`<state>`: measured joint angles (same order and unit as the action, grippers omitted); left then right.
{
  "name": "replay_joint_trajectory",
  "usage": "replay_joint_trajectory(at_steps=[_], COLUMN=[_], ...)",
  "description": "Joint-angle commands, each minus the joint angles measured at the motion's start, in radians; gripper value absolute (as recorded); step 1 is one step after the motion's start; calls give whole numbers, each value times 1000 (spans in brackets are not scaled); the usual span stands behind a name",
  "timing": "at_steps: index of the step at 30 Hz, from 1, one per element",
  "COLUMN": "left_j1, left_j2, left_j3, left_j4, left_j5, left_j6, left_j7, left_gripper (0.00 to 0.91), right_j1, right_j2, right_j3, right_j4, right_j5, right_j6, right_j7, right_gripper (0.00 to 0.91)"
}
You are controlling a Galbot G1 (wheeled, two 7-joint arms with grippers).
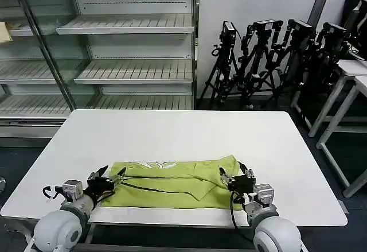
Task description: Fold and organize the clothes.
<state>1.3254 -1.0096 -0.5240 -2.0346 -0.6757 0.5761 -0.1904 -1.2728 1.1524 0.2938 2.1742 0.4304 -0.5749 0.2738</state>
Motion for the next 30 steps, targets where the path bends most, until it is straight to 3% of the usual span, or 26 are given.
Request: replay_joint_trajectory(at_steps=[1,24,26,30], left_j1=[23,44,38,8], left_j2=[-32,-95,-89,3], left_j3=[28,56,41,-40], left_j4=[-16,12,19,50], left_j5=[-105,-54,-19,42], left_j6=[0,-12,-16,-25], left_j7=[-162,-114,-79,-36], left_gripper=[10,10,10,10], right_j1=[-25,-38,-40,-41], right_j2=[2,13,11,4], right_j3=[22,16,16,20], right_j4=[24,24,24,21], right_j5=[-5,-40,-41,-46], right_j6=[3,11,11,16], right_j7=[-2,-2,-3,-5], right_gripper=[907,907,907,907])
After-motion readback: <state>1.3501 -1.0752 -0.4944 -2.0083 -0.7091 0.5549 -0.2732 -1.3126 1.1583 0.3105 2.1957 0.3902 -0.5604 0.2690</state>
